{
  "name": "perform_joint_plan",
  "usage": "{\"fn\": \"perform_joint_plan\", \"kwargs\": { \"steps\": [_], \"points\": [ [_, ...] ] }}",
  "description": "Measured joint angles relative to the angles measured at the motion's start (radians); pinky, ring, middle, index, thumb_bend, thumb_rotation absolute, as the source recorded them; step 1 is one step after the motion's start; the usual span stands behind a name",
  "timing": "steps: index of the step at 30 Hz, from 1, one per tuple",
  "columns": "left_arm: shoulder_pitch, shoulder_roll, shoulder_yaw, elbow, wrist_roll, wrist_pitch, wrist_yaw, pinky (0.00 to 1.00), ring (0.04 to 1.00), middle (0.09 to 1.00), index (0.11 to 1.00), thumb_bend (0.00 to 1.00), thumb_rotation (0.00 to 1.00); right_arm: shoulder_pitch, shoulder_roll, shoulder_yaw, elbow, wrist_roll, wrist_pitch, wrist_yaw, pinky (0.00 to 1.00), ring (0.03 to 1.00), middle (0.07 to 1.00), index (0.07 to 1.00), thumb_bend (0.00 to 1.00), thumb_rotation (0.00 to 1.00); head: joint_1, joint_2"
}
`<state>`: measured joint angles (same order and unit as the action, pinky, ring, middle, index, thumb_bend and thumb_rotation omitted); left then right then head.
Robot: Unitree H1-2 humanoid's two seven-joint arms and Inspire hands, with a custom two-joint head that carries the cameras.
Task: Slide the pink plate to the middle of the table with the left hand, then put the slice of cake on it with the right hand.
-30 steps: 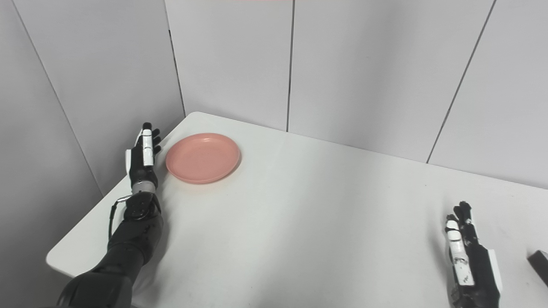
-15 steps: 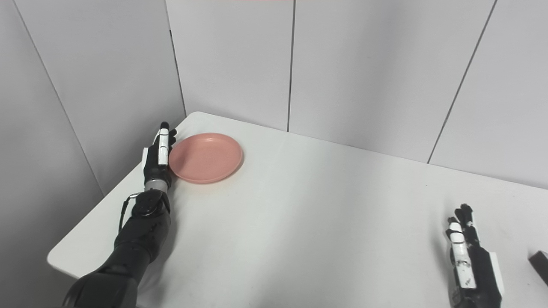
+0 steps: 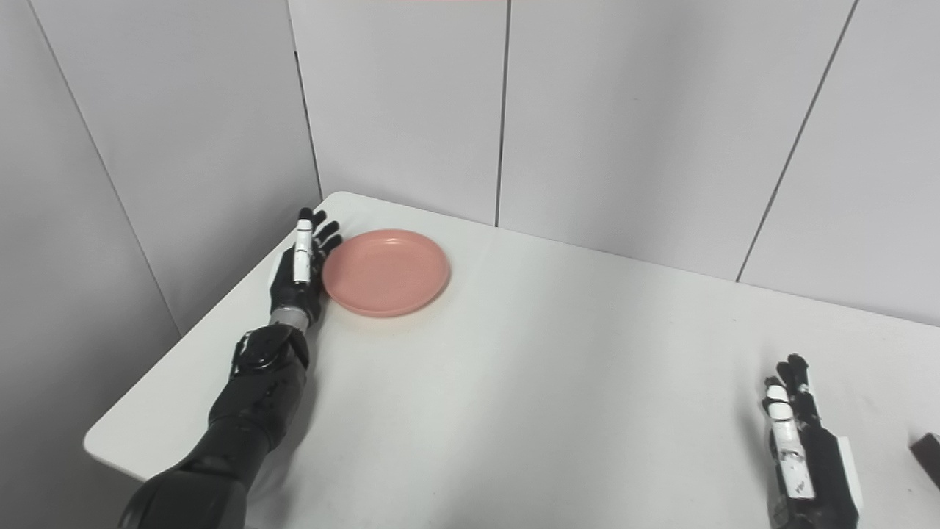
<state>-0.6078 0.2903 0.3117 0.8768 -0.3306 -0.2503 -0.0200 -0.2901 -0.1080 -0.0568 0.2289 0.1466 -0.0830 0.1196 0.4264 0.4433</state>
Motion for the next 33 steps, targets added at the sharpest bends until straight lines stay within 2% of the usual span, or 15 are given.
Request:
{"fn": "perform_joint_plan", "kwargs": {
  "steps": [5, 8, 19, 26, 31, 33],
  "points": [
    [-0.006, -0.022, -0.002, -0.017, -0.022, 0.028, -0.047, 0.83, 0.829, 0.82, 0.823, 0.78, 1.0, 0.0, 0.003, 0.002, -0.002, -0.01, 0.0, -0.005, 1.0, 0.965, 0.982, 0.99, 0.44, 0.79, -0.005, 0.002],
    [-0.006, -0.026, -0.005, -0.029, -0.029, 0.047, -0.071, 0.81, 0.814, 0.809, 0.808, 0.78, 1.0, 0.0, 0.003, 0.002, -0.002, -0.015, 0.001, -0.007, 1.0, 0.963, 0.975, 0.982, 0.43, 0.77, -0.008, 0.005],
    [-0.003, -0.059, -0.052, -0.07, -0.021, 0.091, -0.109, 0.8, 0.829, 0.821, 0.817, 0.77, 1.0, 0.0, 0.01, 0.006, -0.004, -0.019, 0.002, -0.016, 0.99, 0.952, 0.968, 0.974, 0.39, 0.77, -0.021, 0.009],
    [0.002, -0.107, -0.068, -0.111, -0.021, 0.117, -0.125, 0.82, 0.856, 0.852, 0.851, 0.77, 1.0, 0.0, 0.013, 0.007, -0.005, -0.025, 0.002, -0.019, 1.0, 0.958, 0.972, 0.973, 0.39, 0.75, -0.021, 0.011],
    [0.006, -0.144, -0.089, -0.141, -0.016, 0.138, -0.125, 0.92, 0.918, 0.908, 0.903, 0.76, 1.0, 0.001, 0.016, 0.008, -0.007, -0.02, 0.002, -0.018, 1.0, 0.952, 0.97, 0.974, 0.43, 0.74, -0.026, 0.012],
    [0.006, -0.152, -0.102, -0.149, -0.014, 0.144, -0.126, 0.92, 0.918, 0.909, 0.904, 0.77, 1.0, 0.001, 0.016, 0.009, -0.007, -0.02, 0.004, -0.018, 1.0, 0.952, 0.97, 0.973, 0.43, 0.74, -0.028, 0.014]
  ]
}}
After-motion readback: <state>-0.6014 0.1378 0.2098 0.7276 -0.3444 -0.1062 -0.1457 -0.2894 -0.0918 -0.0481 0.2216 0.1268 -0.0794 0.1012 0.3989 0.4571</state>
